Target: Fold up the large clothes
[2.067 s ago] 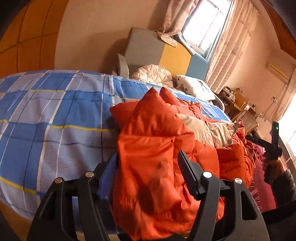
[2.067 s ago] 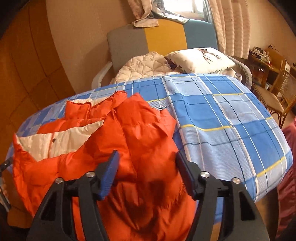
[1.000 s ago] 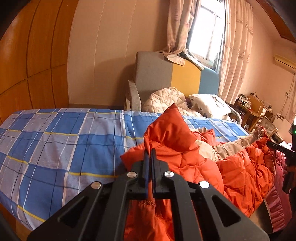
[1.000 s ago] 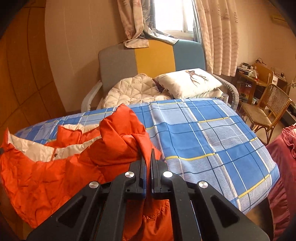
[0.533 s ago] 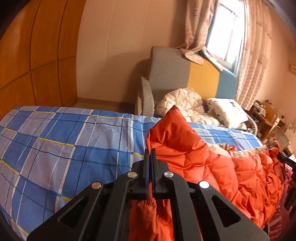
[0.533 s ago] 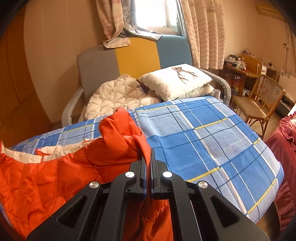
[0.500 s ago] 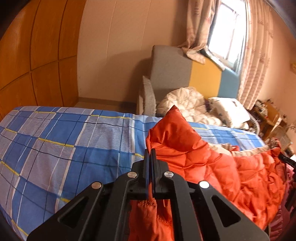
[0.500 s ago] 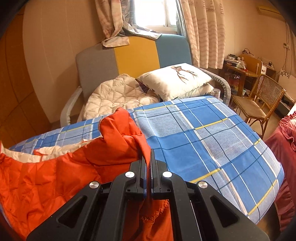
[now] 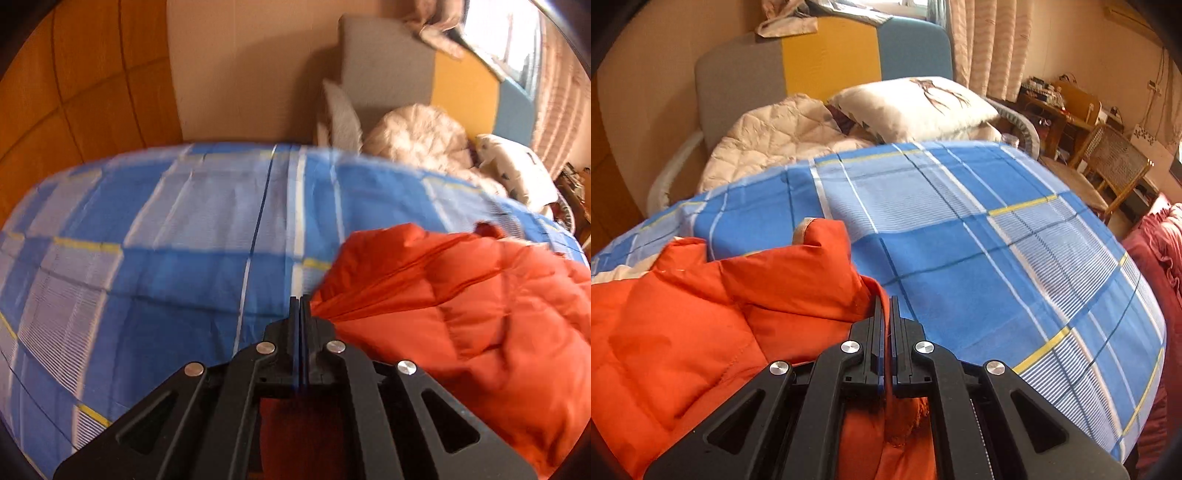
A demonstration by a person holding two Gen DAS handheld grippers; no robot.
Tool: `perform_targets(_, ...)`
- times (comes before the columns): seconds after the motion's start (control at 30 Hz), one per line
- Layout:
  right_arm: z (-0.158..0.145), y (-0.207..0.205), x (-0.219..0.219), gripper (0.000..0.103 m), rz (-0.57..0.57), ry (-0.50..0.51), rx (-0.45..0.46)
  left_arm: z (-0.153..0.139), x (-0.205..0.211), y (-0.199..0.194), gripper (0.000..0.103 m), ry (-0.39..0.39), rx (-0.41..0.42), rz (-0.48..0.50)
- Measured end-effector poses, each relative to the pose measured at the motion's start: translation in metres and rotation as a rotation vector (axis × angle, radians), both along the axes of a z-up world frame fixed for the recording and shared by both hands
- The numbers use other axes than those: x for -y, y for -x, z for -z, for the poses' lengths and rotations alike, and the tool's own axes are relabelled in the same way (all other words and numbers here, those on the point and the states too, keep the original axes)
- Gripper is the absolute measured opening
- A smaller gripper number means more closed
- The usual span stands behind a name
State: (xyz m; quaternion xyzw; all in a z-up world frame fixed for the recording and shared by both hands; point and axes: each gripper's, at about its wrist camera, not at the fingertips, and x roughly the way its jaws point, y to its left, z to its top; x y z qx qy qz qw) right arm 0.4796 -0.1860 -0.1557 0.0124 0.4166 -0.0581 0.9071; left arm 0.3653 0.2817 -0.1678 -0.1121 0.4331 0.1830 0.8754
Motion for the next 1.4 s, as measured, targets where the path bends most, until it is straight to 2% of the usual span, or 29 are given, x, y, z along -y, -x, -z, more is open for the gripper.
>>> perform_targets(0.03, 0.0, -0.001, 0.0, 0.001, -0.004, -0.002, -0.003, 0.001, 0.0, 0.001, 0.0, 0.011, 0.001, -0.002)
perform_targets(0.13, -0.006, 0.004, 0.006, 0.002, 0.004, -0.039, 0.006, -0.012, 0.002, 0.011, 0.003, -0.024, 0.03, -0.027)
perform_targets(0.2, -0.014, 0.009, 0.009, 0.01, 0.016, -0.061, 0.017, -0.026, 0.003, 0.024, 0.007, -0.021, 0.075, -0.039)
perform_targets(0.23, -0.021, 0.016, 0.011, 0.014, 0.019, -0.073, 0.041, -0.036, 0.005, 0.033, 0.013, -0.032, 0.107, -0.046)
perform_targets(0.27, -0.029, 0.025, 0.01, 0.027, 0.012, -0.086, 0.068, -0.044, 0.007, 0.04, 0.03, -0.033, 0.137, -0.047)
perform_targets(0.3, -0.037, 0.034, 0.008, 0.047, 0.009, -0.081, 0.096, -0.056, 0.011, 0.052, 0.038, -0.037, 0.19, -0.045)
perform_targets(0.33, -0.044, 0.042, 0.005, 0.054, 0.004, -0.077, 0.124, -0.063, 0.013, 0.057, 0.039, -0.037, 0.214, -0.034)
perform_targets(0.37, -0.05, 0.049, 0.003, 0.056, -0.006, -0.084, 0.144, -0.073, 0.022, 0.067, 0.039, -0.029, 0.244, -0.005)
perform_targets(0.53, -0.076, 0.099, -0.035, 0.056, -0.134, -0.151, 0.193, -0.093, 0.062, 0.086, 0.039, 0.002, 0.317, 0.132)
perform_targets(0.63, -0.08, 0.122, -0.068, 0.056, -0.224, -0.192, 0.187, -0.095, 0.095, 0.086, 0.039, 0.018, 0.329, 0.221)
perform_targets(0.73, -0.077, 0.132, -0.103, 0.056, -0.3, -0.18, 0.175, -0.089, 0.124, 0.074, 0.039, 0.023, 0.311, 0.297)
perform_targets(0.83, -0.067, 0.129, -0.13, 0.056, -0.341, -0.13, 0.158, -0.079, 0.141, 0.058, 0.039, 0.021, 0.273, 0.326)
perform_targets(0.93, -0.051, 0.112, -0.145, 0.056, -0.342, -0.088, 0.123, -0.064, 0.143, 0.041, 0.039, 0.031, 0.22, 0.304)
perform_targets(1.07, -0.03, 0.087, -0.147, 0.056, -0.312, -0.089, 0.08, -0.036, 0.133, 0.024, 0.04, 0.071, 0.153, 0.264)
perform_targets(1.3, 0.001, 0.06, -0.153, 0.056, -0.3, -0.1, 0.059, -0.007, 0.123, 0.013, 0.039, 0.111, 0.155, 0.229)
perform_targets(1.4, 0.008, 0.056, -0.156, 0.056, -0.302, -0.099, 0.05, 0.0, 0.126, 0.012, 0.039, 0.098, 0.155, 0.225)
